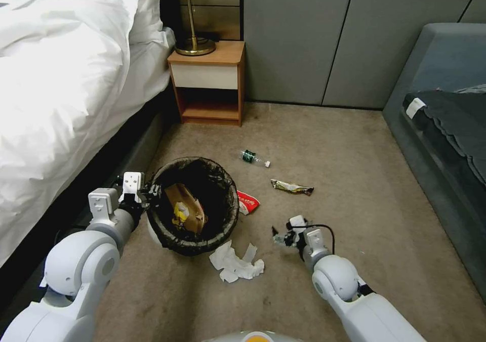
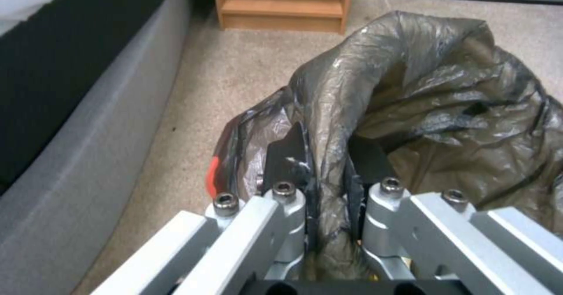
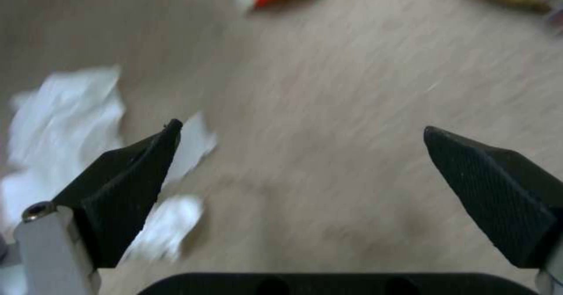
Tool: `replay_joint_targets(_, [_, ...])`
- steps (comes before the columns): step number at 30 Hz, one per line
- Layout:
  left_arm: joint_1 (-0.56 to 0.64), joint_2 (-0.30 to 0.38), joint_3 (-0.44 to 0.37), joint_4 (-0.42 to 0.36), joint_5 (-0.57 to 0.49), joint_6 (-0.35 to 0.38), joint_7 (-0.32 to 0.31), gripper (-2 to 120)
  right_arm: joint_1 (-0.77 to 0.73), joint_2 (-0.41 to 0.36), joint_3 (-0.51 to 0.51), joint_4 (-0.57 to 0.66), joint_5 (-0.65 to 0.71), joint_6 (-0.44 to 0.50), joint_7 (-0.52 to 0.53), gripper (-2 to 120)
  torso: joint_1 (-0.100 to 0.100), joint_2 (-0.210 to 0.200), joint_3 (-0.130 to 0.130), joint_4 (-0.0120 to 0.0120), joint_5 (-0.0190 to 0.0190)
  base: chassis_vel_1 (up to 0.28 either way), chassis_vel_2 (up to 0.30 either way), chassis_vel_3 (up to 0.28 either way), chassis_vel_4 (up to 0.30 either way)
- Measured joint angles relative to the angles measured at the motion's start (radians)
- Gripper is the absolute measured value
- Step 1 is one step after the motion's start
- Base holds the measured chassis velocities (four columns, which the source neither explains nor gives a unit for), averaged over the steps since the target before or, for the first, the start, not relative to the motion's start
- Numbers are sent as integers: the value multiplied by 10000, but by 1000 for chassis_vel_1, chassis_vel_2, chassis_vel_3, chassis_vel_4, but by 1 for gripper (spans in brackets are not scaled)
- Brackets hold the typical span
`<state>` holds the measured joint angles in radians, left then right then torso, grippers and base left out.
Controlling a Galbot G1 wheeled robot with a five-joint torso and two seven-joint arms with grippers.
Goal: Pick up the trash bin, then pick up the garbage from the floor and place it into the trash bin.
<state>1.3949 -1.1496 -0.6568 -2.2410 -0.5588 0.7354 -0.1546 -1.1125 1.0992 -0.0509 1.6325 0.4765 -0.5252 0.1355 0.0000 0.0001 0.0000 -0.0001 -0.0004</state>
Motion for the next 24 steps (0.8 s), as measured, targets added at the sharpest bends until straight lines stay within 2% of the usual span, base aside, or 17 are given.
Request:
replay_joint_targets(6, [-30, -70, 68, 89, 80, 0, 8, 6, 1052, 102, -1319, -1082, 1701, -807, 75, 100, 0, 0, 0, 0, 2, 0, 0, 0, 0])
replay_joint_targets(9, [-49, -70, 68, 104, 81, 0, 8, 6, 1238, 268, -1640, -1283, 2006, -883, 104, 100, 0, -1, 0, 1, 5, 0, 0, 0, 0])
replay_joint_targets(13, [-85, -70, 56, 139, 81, 0, 8, 6, 1478, 550, -2100, -1523, 2172, -921, 105, 100, 0, -1, 0, 1, 0, 0, 0, 0, 0])
replay_joint_targets(16, [-141, -64, 56, 168, 77, 0, 10, 6, 1672, 1118, -2719, -1969, 2175, -880, 63, 100, 0, -1, 0, 2, 5, 0, 0, 0, 0])
replay_joint_targets(24, [-152, -49, 32, 232, 75, 0, 26, 6, 1763, 1703, -3032, -2352, 2110, -772, -9, 100, 0, -1, 0, 1, 3, 0, 0, 0, 0])
